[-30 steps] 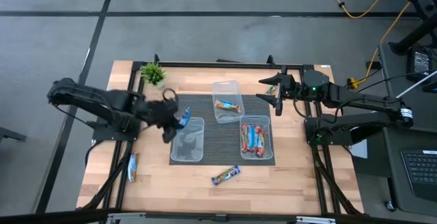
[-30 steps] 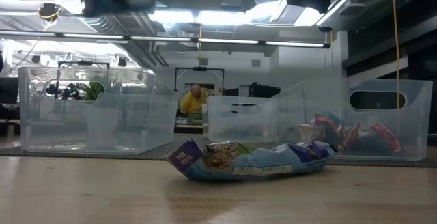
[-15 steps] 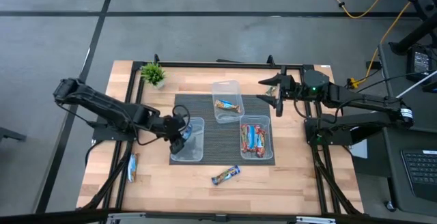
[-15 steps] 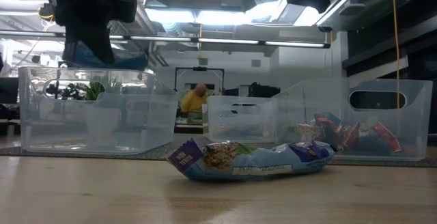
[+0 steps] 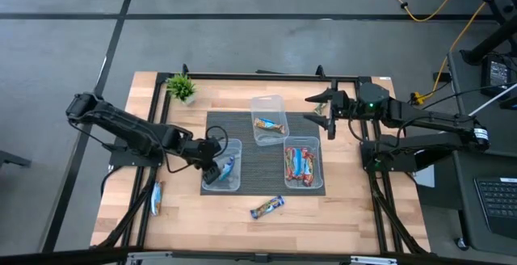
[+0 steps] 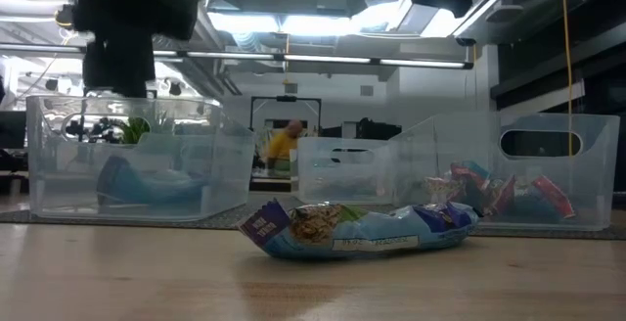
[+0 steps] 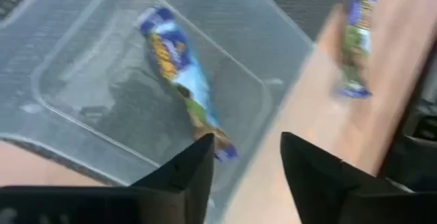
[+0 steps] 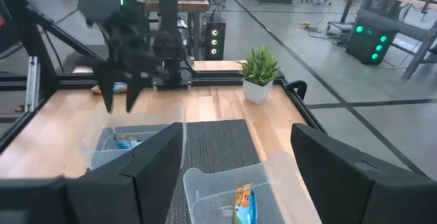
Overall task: Pick and place Granola Bars by type
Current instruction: Put the yellow granola bar into the top transparent bin
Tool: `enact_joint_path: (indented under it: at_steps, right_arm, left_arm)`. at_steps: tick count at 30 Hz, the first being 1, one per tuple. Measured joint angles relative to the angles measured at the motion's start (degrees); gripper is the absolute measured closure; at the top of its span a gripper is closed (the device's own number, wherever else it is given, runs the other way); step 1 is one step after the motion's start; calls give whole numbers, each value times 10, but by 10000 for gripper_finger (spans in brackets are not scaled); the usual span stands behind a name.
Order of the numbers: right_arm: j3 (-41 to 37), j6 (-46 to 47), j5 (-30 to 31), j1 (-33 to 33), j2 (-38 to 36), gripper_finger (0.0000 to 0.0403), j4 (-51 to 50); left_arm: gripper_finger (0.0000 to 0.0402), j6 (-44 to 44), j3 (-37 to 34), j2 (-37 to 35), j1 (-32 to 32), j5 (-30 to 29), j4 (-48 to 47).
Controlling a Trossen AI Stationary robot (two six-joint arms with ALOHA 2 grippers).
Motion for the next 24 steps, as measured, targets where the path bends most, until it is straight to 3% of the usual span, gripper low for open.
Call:
enact_joint_path:
  at_steps: [6, 15, 20, 24]
  right_arm:
    - [0, -20, -2, 0, 0, 128, -12]
    - [0, -45, -28, 0, 0, 128, -21]
    - [0, -62, -30, 0, 0, 128, -20]
    - [0, -77, -31, 0, 0, 128, -20]
  left_arm:
    - [204, 2, 51, -27, -6, 63, -62]
    - [217, -59, 95, -31, -92, 175, -244]
    - [219, -106, 95, -31, -164, 146, -325]
    - [219, -208, 74, -31, -216, 112, -344]
